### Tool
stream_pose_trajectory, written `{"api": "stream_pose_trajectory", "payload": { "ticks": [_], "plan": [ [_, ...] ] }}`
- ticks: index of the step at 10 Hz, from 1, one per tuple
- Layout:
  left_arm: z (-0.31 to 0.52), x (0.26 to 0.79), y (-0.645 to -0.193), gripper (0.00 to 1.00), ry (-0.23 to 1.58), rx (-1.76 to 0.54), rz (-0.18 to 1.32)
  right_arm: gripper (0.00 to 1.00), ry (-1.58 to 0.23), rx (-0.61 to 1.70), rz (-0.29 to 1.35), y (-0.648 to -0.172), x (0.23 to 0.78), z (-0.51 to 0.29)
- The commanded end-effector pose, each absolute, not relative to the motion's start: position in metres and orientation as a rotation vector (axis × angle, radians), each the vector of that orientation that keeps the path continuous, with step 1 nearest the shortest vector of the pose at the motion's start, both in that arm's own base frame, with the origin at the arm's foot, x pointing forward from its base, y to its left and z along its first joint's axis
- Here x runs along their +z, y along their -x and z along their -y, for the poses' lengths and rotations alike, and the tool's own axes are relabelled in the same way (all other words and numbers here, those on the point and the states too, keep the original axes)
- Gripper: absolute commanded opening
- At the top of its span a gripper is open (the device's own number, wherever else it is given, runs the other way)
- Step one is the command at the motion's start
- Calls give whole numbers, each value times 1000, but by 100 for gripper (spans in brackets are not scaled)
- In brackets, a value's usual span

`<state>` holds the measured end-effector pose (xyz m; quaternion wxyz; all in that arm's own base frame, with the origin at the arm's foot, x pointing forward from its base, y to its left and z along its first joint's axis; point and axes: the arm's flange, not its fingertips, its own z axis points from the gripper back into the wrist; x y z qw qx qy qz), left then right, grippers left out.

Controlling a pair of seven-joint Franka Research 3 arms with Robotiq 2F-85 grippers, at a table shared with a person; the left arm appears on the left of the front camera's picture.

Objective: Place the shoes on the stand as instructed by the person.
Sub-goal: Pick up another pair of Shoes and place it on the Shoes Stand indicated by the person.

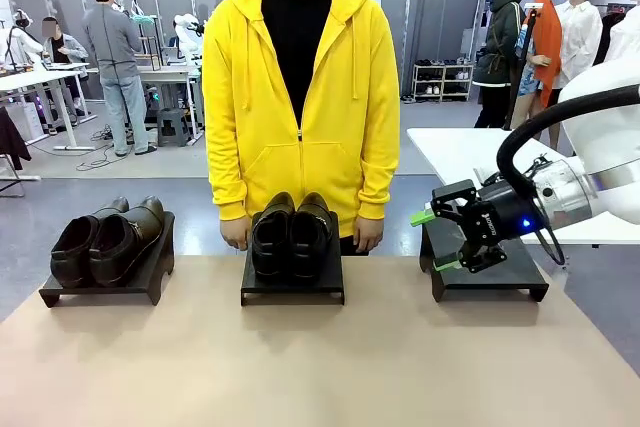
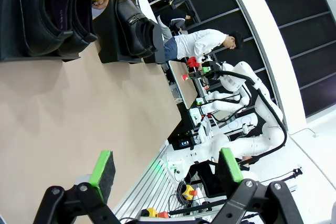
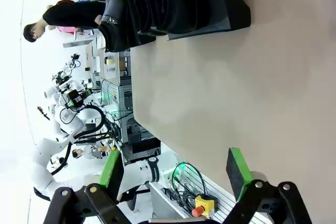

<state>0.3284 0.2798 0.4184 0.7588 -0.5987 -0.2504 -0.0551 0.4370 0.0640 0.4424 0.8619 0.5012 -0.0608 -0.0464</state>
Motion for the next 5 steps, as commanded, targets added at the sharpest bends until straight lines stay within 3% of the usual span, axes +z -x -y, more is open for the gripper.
{"api": "stream_pose_trajectory", "payload": {
  "ticks": [1,4,5],
  "plan": [
    [-277,420,-324,100,1307,-130,545,100,-1050,-105,133,-437,443,-58],
    [-277,420,-324,100,1307,-130,545,100,-1050,-109,134,-438,442,-58],
    [-277,420,-324,100,1307,-130,545,100,-1157,-66,106,-428,457,-39]
  ]
}}
